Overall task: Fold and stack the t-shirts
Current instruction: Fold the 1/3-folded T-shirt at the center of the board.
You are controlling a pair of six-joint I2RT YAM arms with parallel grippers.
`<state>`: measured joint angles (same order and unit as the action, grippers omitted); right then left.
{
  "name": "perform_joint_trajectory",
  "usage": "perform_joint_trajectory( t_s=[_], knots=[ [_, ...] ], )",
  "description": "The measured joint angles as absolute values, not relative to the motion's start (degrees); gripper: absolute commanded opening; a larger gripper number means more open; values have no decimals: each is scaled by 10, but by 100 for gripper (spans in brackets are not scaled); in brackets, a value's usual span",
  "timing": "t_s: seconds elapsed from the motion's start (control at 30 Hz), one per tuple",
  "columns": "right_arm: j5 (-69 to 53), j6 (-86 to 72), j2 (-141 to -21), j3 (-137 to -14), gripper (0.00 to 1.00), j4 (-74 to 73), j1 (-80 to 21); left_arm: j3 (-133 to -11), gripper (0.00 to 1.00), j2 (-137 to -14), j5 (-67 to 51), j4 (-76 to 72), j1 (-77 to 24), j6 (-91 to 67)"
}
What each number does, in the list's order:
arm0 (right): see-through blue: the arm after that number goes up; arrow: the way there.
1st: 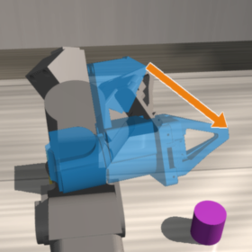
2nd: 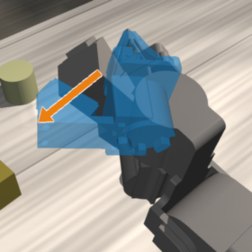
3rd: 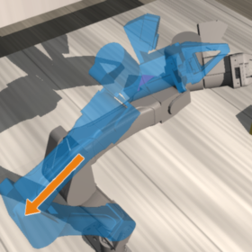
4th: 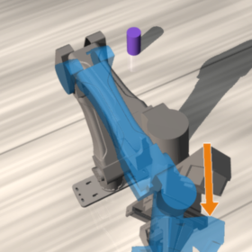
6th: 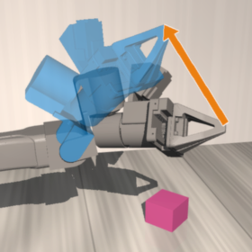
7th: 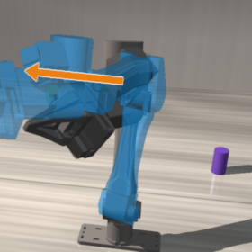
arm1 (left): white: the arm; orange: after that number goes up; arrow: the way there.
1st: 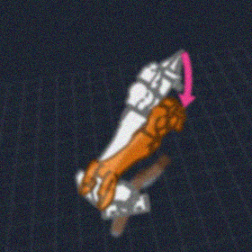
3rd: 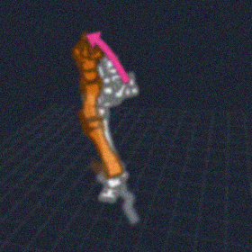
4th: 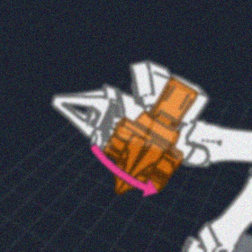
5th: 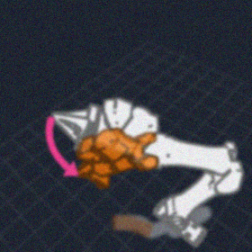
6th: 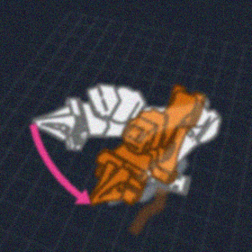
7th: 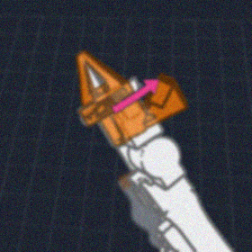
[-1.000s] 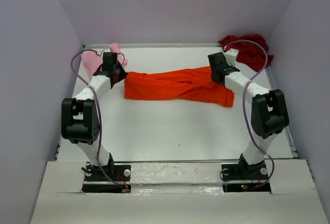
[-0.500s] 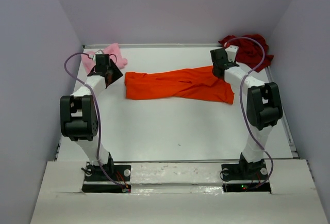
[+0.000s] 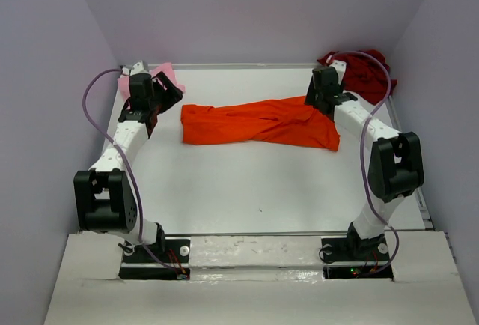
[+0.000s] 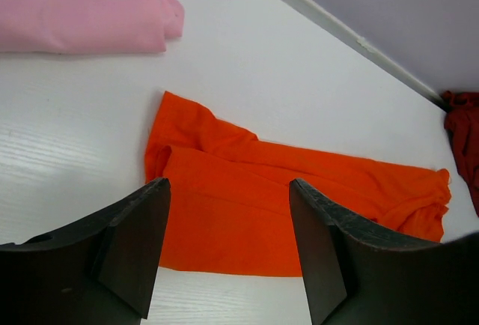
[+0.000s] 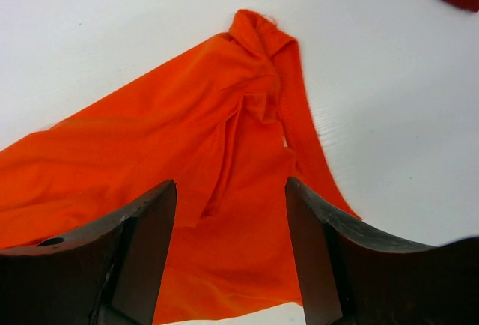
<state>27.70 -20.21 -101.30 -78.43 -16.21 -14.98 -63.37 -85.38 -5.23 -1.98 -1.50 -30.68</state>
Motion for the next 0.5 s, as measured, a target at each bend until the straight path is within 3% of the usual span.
perform_joint_trajectory(
  t_s=[0.23, 0.5],
  knots=[
    [214, -223, -1018, -746, 60, -163, -159, -631, 74, -848, -97, -32, -27, -309],
    [143, -235, -1064, -742, 47, -156, -164, -630, 73, -845, -124, -37, -29, -310]
  ],
)
